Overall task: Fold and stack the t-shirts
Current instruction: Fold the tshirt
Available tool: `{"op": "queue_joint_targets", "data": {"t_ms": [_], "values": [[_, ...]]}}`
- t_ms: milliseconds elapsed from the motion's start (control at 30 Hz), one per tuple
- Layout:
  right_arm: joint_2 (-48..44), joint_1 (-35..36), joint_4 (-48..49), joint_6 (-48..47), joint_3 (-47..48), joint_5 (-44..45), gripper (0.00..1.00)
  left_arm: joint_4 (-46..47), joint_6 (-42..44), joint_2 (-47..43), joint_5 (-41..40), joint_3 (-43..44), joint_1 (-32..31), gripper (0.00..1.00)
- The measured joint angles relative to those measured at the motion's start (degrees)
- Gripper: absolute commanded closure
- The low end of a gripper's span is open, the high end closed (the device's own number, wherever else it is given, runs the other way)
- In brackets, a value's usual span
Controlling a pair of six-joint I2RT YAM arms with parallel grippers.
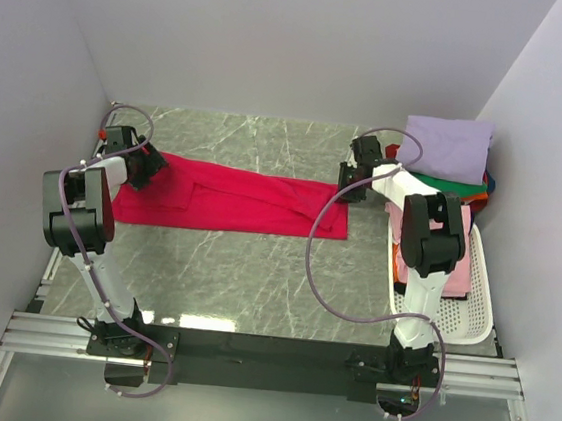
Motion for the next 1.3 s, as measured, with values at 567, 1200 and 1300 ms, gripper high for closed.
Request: {"op": "queue_joint_targets", "data": {"t_ms": [567, 1200, 1300], "values": [[-0.2, 0.2, 0.1, 0.2, -0.3, 0.9, 0.62, 0.0, 0.0, 0.0, 0.0, 0.0, 0.0, 0.23], [-0.4, 0.2, -0.5, 0.1, -0.4, 2.6, 1.00, 0.0, 0.0, 0.0, 0.0, 0.0, 0.0, 0.23], [-0.4, 0.2, -0.8, -0.1, -0.1, 2.9, 1.00, 0.0, 0.0, 0.0, 0.0, 0.0, 0.0, 0.23]]}}
